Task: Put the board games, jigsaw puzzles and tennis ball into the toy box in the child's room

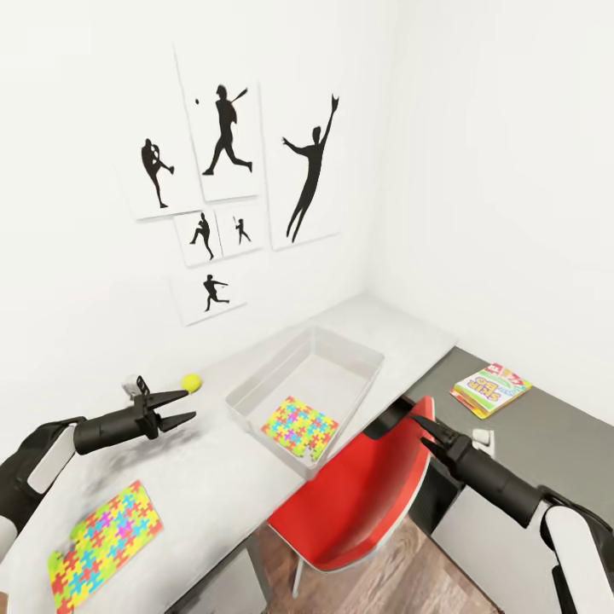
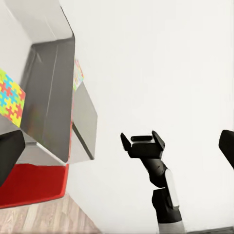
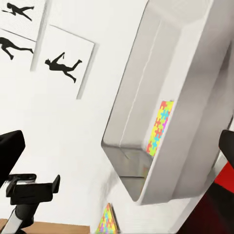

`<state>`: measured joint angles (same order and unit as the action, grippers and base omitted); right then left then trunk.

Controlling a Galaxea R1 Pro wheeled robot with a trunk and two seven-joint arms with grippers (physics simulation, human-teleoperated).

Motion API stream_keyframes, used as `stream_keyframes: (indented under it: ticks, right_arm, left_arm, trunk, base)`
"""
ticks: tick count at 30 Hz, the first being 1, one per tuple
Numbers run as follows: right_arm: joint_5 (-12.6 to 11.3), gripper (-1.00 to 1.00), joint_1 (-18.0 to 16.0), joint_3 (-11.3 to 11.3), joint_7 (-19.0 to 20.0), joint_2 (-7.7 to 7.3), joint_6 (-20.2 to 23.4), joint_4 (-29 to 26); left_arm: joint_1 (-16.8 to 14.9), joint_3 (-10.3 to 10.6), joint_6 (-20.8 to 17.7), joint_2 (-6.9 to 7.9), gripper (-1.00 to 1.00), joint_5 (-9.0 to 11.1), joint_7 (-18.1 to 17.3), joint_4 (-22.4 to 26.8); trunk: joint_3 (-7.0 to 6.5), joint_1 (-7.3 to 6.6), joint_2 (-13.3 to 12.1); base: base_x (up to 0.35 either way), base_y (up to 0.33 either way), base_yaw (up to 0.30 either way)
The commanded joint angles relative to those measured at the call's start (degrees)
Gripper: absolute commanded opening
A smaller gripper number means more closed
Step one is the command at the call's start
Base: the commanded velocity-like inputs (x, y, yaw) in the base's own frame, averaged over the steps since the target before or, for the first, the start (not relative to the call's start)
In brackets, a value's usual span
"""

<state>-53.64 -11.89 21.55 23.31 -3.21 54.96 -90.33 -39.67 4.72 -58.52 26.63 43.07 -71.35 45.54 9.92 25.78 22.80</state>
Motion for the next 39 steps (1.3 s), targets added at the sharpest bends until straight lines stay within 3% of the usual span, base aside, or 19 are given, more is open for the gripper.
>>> stream_keyframes:
  ticks: [1, 4, 10, 13, 14, 19, 27, 39]
  right_arm:
    - [0.4, 1.00, 0.0, 0.2, 1.6, -0.04, 0.3, 0.0]
    - [0.5, 1.00, 0.1, 0.4, 5.0, -0.10, 0.3, 0.0]
    - [0.8, 1.00, 0.1, 0.5, 7.0, -0.12, 0.2, 0.2]
    - [0.9, 1.00, 0.1, 0.5, 7.1, -0.12, 0.2, 0.2]
    - [2.0, 1.00, 0.1, 0.5, 7.2, -0.12, 0.2, 0.2]
    - [3.3, 1.00, 0.1, 0.5, 7.3, -0.12, 0.2, 0.2]
    - [3.6, 1.00, 0.1, 0.4, 7.3, -0.05, 0.2, 0.2]
    - [3.6, 1.00, 0.1, 0.3, 7.7, 0.03, 0.2, 0.2]
  left_arm:
    - [0.0, 0.2, -0.4, 0.07, 1.00, 0.2, -0.2, 0.3]
    - [0.2, 0.2, -0.4, 0.08, 1.00, 0.2, -0.3, 0.6]
    - [0.2, 0.2, -0.4, 0.38, 1.00, 0.2, -0.4, 0.8]
    - [0.2, 0.2, -0.4, 0.64, 1.00, 0.2, -0.4, 0.8]
    - [0.2, 0.2, -0.4, 0.87, 1.00, 0.2, -0.4, 0.8]
    - [0.2, 0.2, -0.3, 1.03, 1.00, 0.2, -0.4, 0.8]
    - [0.2, 0.2, -0.3, 1.09, 1.00, 0.2, -0.4, 0.9]
    - [0.2, 0.2, -0.3, 1.61, 1.00, 0.2, -0.4, 0.9]
  trunk:
    - [0.04, 0.01, 0.1]
    - [-0.20, 0.01, 0.1]
    - [-0.62, 0.01, 0.1]
    - [-0.69, 0.01, 0.1]
    - [-0.70, 0.01, 0.1]
    - [-0.70, 0.01, 0.1]
    - [-0.76, 0.01, 0.1]
    - [-1.51, 0.01, 0.1]
  base:
    - [-0.287, 0.000, -0.130]
    - [-0.284, 0.000, -0.127]
    - [-0.120, 0.000, -0.104]
    - [-0.022, 0.000, -0.031]
    - [-0.004, 0.000, -0.006]
    - [-0.002, 0.000, -0.002]
    - [-0.010, 0.000, -0.022]
    - [-0.083, 0.000, -0.185]
